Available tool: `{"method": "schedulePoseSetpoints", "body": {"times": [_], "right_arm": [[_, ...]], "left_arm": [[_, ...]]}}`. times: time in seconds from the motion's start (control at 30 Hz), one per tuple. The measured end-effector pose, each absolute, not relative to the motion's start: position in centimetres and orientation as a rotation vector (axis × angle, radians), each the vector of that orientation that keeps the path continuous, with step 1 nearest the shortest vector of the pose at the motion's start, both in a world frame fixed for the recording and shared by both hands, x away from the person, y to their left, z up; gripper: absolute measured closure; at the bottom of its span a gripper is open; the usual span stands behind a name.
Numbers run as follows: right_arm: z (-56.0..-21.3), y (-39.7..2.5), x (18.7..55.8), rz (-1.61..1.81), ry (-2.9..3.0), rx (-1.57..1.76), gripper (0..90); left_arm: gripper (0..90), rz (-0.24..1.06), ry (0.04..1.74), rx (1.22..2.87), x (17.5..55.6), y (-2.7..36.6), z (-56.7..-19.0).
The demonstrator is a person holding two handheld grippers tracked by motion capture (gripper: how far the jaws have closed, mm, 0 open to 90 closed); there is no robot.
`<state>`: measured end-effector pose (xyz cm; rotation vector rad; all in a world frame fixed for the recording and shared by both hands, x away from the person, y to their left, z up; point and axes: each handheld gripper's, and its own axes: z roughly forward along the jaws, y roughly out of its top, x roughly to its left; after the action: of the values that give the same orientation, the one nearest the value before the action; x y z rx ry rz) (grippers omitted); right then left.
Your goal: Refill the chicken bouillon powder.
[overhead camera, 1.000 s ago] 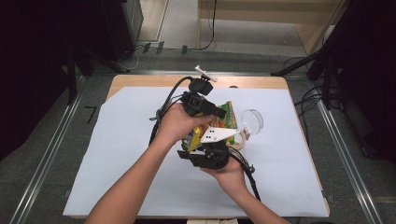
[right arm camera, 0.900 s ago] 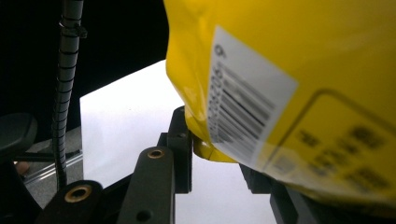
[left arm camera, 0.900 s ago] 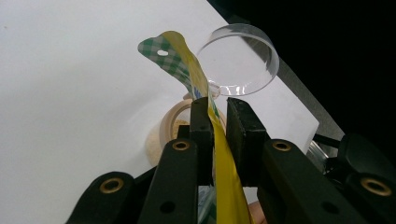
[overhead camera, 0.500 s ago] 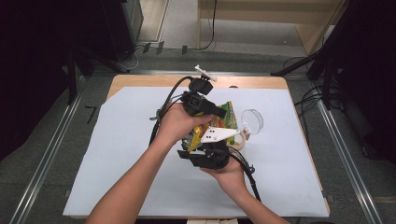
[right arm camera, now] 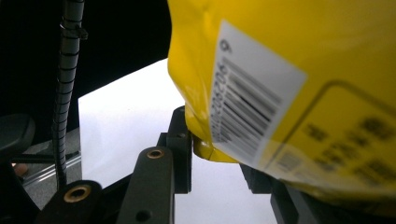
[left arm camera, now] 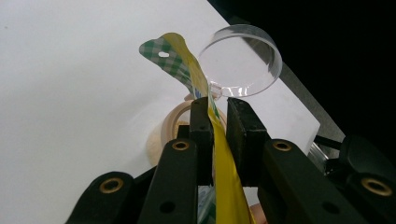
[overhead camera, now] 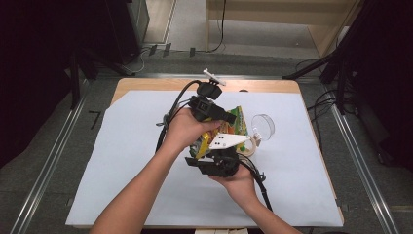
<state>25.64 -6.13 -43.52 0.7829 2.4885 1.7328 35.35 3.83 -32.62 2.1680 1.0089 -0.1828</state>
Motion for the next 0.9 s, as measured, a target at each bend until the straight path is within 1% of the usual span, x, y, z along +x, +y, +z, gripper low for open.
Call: {"method": "schedulePoseSetpoints", "body": {"times": [0.4, 0.53, 0.63, 0.9], "right_arm": [[-44.1, -6.1, 25.7, 1.726, 2.498, 0.794, 69.5], [-44.2, -6.0, 25.7, 1.718, 2.506, 0.792, 69.2], [-44.5, -5.9, 25.7, 1.7, 2.524, 0.784, 68.3], [-45.1, -5.5, 25.4, 1.672, 2.547, 0.772, 66.5]], "left_arm": [[81.1, -0.183, 1.01, 2.174, 35.2, 3.9, -33.1], [81.0, -0.185, 1.007, 2.161, 35.1, 4.2, -33.4], [81.2, -0.161, 1.0, 2.186, 34.6, 4.4, -33.7], [81.6, -0.168, 0.979, 2.155, 33.9, 5.5, -34.4]]}}
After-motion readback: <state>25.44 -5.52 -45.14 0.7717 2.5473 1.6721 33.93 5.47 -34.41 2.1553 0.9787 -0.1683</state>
